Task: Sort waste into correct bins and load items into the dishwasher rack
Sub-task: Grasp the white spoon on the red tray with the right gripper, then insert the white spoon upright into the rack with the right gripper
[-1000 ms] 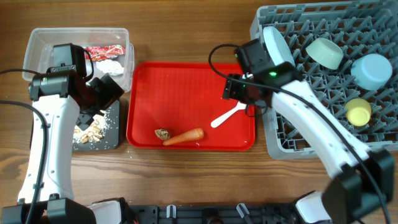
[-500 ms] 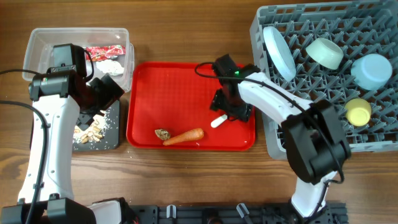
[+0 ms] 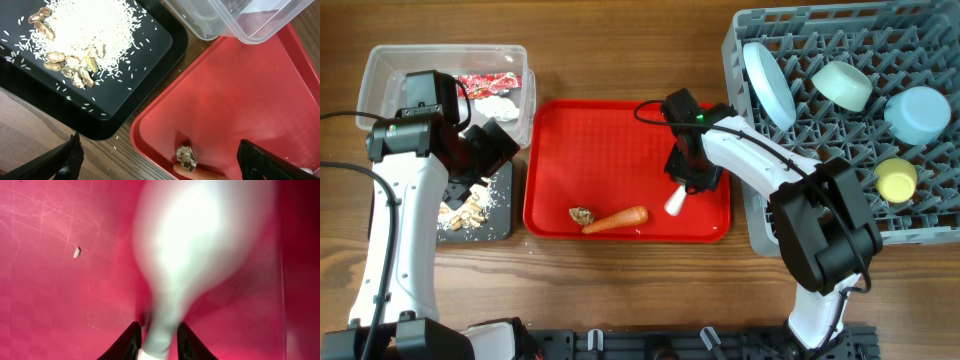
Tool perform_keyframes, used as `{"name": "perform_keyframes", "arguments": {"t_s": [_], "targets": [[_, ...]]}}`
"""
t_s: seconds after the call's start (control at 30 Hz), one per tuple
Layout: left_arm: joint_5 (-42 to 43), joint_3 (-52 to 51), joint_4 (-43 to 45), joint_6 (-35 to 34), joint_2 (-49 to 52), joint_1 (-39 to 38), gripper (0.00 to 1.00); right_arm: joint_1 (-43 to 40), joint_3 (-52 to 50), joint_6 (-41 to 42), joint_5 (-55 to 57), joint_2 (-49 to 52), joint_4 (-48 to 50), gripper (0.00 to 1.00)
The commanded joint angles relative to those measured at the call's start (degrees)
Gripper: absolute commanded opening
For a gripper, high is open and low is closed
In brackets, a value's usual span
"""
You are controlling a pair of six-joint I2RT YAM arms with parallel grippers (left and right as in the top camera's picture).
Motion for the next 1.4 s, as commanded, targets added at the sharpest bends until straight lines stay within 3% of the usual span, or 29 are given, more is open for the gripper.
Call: {"name": "perform_keyframes", "arguments": {"t_s": [0.0,0.17,0.27,0.73,0.87,0.97,1.17,1.37], "targets": [[0.48,-0.44,-0.07,-0.11,-0.2,0.2,1.0,0.07,0.02,0.17,2.29,0.85,0.2,0.14],[0.48,-0.44,-0.07,-0.11,-0.2,0.2,1.0,0.07,0.02,0.02,2.47,0.85,0.09,0.14],[0.48,-0.44,-0.07,-0.11,-0.2,0.2,1.0,0.07,0.04,-2.64,2.25,0.83,0.2,0.04],[0.48,-0.44,-0.07,-0.09,-0.2,0.2,1.0,-0.33,0.04,-15.39,5.09,-13.16,-4.39,0.04],[0.48,-0.44,-0.07,-0.09,-0.2,0.2,1.0,-2.64,0.04,-22.99,8.59,-20.06,-9.25,0.04],[0.48,-0.44,-0.04,-0.09,-0.2,0.2,1.0,-6.4,0.04,-34.6,8.7,-26.27,-11.56,0.04],[0.48,-0.44,-0.04,-0.11,-0.2,0.2,1.0,-11.85,0.02,-51.12,8.74,-27.1,-17.03,0.04],[0.48,-0.44,-0.04,0.09,-0.2,0.2,1.0,-14.86,0.02,-51.93,11.98,-25.79,-17.4,0.04]]}}
